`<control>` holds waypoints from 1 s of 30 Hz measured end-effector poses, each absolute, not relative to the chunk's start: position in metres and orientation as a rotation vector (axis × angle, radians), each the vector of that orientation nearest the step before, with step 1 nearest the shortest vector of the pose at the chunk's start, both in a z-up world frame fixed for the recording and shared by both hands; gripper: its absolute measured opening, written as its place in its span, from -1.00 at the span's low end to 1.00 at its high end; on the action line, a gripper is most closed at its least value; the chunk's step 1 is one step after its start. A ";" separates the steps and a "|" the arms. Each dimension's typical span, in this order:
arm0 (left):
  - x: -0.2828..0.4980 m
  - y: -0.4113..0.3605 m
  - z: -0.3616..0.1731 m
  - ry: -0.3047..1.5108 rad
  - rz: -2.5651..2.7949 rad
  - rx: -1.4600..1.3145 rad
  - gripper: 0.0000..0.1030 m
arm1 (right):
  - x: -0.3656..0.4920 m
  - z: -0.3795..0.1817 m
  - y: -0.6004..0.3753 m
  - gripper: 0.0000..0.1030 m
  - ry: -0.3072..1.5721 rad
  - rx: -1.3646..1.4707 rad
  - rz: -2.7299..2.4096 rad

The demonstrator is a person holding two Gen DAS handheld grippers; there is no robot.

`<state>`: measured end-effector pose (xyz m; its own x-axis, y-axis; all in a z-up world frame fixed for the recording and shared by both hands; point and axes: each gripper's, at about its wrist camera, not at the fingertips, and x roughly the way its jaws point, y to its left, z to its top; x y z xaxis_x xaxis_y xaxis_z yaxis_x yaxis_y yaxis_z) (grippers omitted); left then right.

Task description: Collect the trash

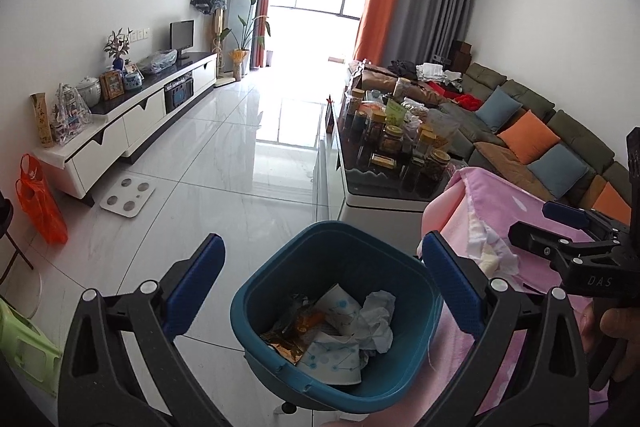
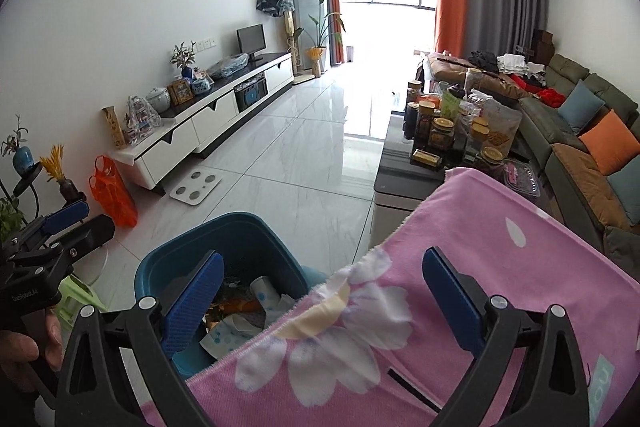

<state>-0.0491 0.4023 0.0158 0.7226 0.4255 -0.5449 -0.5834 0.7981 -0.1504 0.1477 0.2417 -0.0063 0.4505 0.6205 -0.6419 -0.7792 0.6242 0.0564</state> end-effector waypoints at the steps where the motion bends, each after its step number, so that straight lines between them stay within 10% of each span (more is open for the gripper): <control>1: -0.047 0.396 0.020 0.508 0.552 -0.314 0.89 | 0.148 -0.005 0.235 0.87 0.666 -0.254 0.864; 30: 0.040 0.230 0.026 0.518 0.256 -0.164 0.89 | 0.142 -0.011 0.058 0.87 0.584 -0.122 0.531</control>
